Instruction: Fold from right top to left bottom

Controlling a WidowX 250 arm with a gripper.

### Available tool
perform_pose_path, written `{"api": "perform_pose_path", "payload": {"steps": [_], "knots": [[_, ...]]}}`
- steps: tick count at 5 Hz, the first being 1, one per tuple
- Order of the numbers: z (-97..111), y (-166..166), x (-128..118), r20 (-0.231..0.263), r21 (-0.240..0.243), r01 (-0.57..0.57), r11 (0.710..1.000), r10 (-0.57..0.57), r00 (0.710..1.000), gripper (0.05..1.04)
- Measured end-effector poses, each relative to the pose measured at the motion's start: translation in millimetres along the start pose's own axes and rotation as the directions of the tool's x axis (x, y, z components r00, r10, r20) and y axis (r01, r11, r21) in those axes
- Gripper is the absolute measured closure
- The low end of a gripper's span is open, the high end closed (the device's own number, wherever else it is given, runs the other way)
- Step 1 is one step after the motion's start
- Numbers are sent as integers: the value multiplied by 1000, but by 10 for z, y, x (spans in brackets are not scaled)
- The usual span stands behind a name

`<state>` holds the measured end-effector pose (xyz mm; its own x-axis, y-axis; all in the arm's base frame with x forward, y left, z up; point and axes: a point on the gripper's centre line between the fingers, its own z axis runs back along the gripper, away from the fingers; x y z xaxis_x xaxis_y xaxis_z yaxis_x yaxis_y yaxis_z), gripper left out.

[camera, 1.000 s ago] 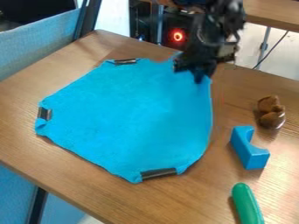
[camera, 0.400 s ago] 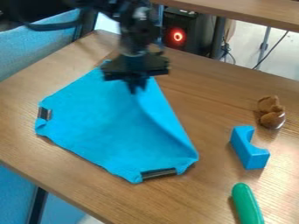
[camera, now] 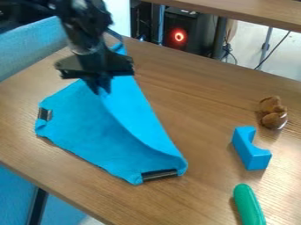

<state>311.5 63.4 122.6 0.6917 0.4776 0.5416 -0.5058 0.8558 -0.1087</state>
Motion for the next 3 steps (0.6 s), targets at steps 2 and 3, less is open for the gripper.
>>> {"api": "perform_pose_path", "payload": {"steps": [2, 3], "knots": [[89, 471, 38, -17, 3, 30, 1000, -30, 999, 1015], [91, 682, 56, -33, -8, 37, 999, -37, 999, 977]]}}
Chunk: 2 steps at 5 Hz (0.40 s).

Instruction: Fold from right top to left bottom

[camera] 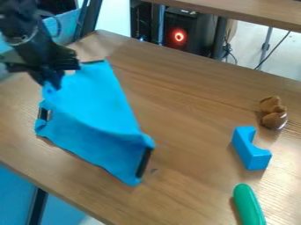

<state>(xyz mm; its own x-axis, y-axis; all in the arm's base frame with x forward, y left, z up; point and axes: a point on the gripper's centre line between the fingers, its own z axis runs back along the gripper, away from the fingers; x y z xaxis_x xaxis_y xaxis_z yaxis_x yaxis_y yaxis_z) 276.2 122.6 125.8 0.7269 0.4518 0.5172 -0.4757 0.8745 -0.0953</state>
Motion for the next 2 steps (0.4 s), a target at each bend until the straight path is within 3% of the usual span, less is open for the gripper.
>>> {"api": "perform_pose_path", "payload": {"steps": [1, 2], "knots": [[31, 194, -41, -46, 45, 26, 999, -24, 999, 820], [146, 298, -116, -93, 74, 66, 995, -59, 994, 513]]}}
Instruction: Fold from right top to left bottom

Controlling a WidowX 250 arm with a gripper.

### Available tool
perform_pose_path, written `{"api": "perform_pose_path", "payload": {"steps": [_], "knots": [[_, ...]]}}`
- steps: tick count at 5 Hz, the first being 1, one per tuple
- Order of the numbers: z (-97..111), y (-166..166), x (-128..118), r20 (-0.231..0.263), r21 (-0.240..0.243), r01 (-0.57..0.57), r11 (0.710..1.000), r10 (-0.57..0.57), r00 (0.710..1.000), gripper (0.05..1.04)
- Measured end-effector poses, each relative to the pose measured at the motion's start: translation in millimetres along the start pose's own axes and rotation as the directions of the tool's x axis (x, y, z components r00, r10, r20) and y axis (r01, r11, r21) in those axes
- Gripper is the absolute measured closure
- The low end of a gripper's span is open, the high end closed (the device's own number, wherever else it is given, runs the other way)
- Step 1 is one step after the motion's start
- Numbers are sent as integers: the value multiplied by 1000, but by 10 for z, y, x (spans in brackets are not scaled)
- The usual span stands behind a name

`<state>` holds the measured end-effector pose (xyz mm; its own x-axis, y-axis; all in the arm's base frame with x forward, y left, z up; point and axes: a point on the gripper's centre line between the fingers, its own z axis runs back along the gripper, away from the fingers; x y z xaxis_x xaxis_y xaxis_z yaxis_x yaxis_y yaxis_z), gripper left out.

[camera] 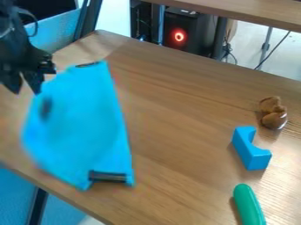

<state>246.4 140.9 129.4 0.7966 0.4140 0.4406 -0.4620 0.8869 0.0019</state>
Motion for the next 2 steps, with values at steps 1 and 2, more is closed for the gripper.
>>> {"api": "perform_pose_path", "payload": {"steps": [1, 2], "knots": [[189, 65, -32, 6, 33, 45, 998, -45, 999, 241], [272, 96, 23, -106, 74, 77, 994, -69, 992, 77]]}}
